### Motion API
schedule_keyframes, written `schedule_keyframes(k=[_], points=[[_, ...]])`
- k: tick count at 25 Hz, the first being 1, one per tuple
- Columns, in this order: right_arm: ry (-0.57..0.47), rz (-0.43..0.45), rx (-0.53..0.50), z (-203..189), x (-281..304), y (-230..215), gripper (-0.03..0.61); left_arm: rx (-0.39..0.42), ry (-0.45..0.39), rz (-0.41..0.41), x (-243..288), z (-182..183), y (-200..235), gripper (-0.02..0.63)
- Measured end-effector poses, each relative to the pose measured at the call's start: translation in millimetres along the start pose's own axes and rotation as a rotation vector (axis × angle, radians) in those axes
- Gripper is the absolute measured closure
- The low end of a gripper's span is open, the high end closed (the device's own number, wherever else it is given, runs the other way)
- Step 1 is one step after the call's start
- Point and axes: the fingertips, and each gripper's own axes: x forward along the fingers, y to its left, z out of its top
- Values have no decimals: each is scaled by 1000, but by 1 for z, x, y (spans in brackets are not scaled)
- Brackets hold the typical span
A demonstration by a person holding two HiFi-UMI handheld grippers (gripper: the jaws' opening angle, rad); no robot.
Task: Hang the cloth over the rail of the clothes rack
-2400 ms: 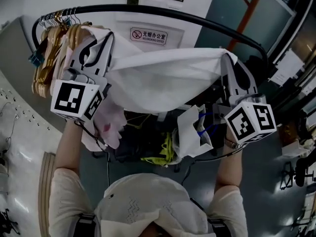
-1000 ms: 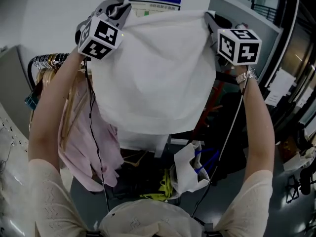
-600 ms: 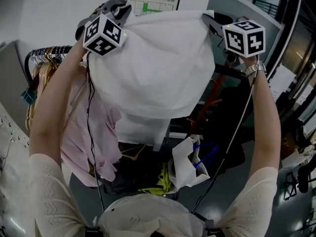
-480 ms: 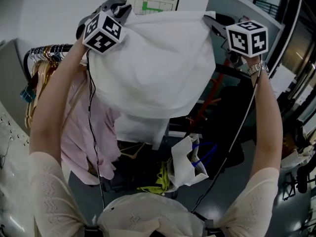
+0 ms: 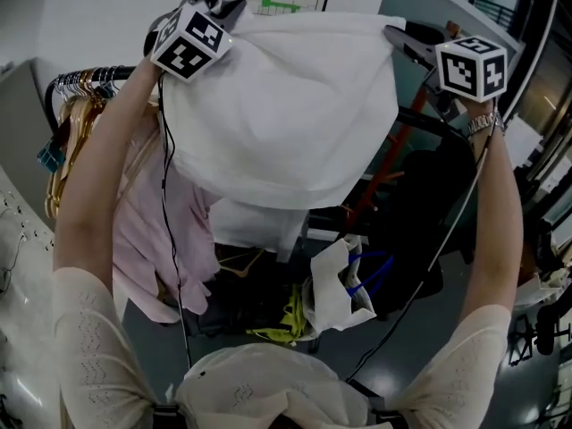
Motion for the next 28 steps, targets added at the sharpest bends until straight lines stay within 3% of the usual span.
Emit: schedule_keyframes(k=[5, 9, 11, 16, 20, 23, 28], points=[[25, 22, -15, -9, -2, -3, 460, 11, 3, 8, 0, 0, 1, 595], [10, -121, -11, -16, -26, -43, 446, 6, 25, 31, -2, -11, 7, 595], [-45, -140, -7, -6, -34, -46, 448, 3, 11, 48, -5, -12, 11, 595], [-152, 4, -164, 50, -6, 38, 448, 13, -33, 89, -10, -1, 13, 595], [-269, 140, -166, 88, 32, 98, 448, 37, -76, 115, -14, 8, 17, 595], [-242, 184, -183, 92, 75, 123, 448, 40, -79, 102, -13, 7, 15, 595], [-99, 199, -255, 81, 146, 145, 448, -15, -106, 64, -13, 9, 14, 595]])
